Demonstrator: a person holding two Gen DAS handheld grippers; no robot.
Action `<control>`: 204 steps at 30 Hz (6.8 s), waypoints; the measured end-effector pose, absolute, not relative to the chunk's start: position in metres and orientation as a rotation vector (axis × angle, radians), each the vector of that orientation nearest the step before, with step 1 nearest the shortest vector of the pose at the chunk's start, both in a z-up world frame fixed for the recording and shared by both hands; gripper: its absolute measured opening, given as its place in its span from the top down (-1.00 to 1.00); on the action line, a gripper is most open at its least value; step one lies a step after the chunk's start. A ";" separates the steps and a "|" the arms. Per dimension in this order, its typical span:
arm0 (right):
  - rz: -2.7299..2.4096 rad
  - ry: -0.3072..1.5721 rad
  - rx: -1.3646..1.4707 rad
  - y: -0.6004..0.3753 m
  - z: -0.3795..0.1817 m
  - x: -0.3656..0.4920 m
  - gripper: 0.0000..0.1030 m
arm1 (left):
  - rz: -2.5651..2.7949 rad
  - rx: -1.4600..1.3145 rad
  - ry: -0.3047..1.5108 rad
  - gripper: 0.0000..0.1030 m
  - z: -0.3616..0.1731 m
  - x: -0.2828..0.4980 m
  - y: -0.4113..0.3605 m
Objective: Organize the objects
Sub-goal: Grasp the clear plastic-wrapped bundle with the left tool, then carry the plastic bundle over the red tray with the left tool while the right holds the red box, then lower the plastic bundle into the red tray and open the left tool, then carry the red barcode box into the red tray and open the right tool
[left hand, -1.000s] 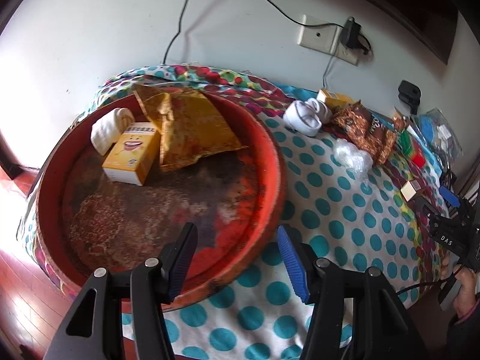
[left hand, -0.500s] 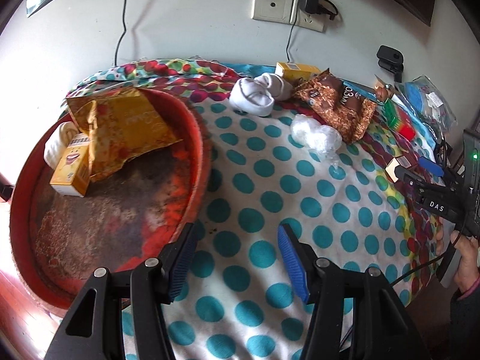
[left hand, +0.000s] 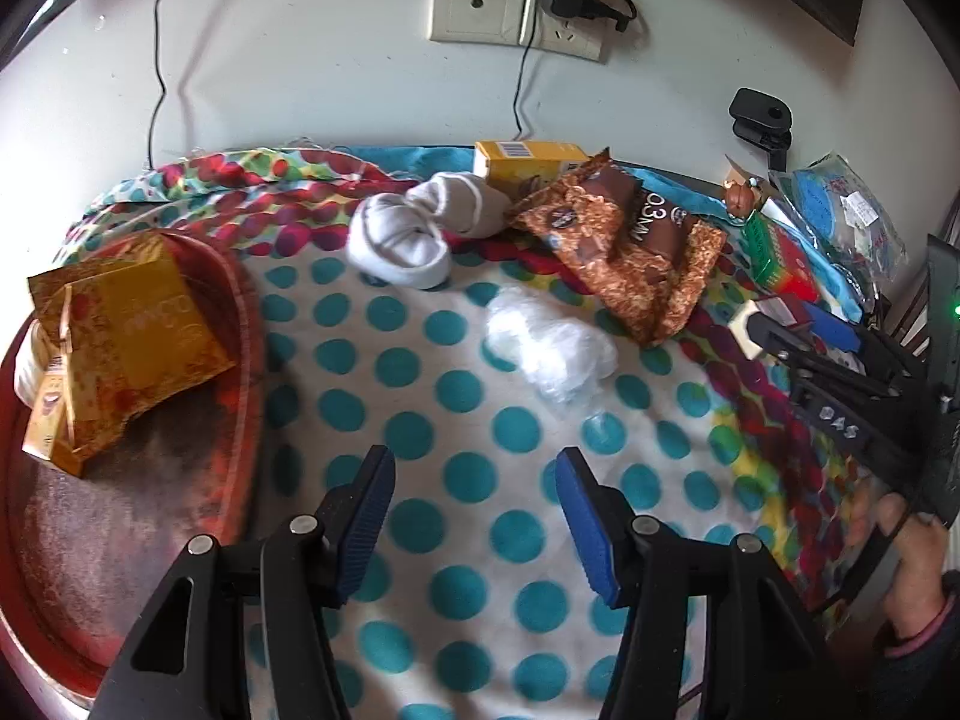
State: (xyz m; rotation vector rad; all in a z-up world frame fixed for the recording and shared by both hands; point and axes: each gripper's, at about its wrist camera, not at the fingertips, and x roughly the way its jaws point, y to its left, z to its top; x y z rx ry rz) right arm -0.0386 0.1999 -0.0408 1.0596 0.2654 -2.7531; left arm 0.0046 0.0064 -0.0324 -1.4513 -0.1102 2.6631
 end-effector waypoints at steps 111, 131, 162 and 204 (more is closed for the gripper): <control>-2.743 0.456 1.164 0.178 -0.056 -0.053 -0.18 | 3.046 -1.494 -0.069 0.43 -0.016 0.036 -0.182; -2.746 0.471 1.165 0.177 -0.056 -0.054 -0.18 | 3.069 -1.613 -0.121 0.40 -0.043 0.047 -0.237; -2.852 0.448 1.034 0.187 -0.043 -0.042 -0.18 | 3.157 -1.484 -0.145 -0.12 -0.025 0.082 -0.230; -2.235 0.460 0.863 -0.099 0.003 0.042 -0.18 | 3.256 -1.228 -0.312 -0.16 -0.014 0.147 -0.240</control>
